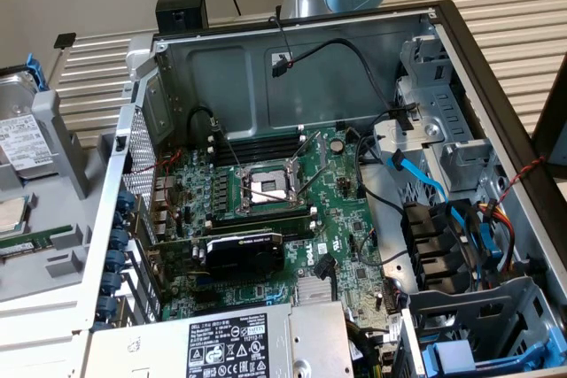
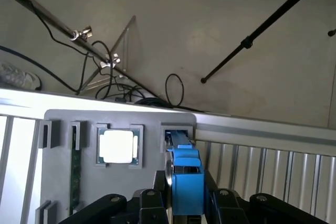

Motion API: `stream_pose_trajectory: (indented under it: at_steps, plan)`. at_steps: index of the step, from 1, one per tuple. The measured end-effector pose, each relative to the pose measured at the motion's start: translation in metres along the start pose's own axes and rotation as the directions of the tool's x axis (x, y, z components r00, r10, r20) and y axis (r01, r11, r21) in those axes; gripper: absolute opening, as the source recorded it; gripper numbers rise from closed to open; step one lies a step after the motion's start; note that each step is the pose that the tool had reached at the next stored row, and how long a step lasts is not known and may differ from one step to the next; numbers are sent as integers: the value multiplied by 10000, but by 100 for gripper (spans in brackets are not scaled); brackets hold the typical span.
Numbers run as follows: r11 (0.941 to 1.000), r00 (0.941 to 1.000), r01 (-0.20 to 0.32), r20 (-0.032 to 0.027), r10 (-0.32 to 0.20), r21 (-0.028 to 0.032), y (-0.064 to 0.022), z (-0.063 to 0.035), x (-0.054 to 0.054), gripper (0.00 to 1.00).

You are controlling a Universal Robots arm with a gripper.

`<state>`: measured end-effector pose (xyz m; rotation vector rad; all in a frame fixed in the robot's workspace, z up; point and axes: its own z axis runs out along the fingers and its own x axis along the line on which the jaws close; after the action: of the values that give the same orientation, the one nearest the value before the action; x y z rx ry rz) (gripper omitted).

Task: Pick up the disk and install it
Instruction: 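Pick up the disk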

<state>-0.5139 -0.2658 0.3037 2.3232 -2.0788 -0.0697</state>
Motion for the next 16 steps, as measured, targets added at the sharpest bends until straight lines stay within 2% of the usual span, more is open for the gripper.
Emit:
stream_pose_trajectory:
  at_steps: [3,6,12,16]
  plan:
    - [10000,10000,-5,-2,5,18,0,-1,0,37]
    - [10000,10000,-4,-9,4,74,0,-2,0,37]
    - [9996,10000,-2,-30,2,270,1,-3,0,37]
    - [9993,10000,0,-42,1,380,3,-8,0,37]
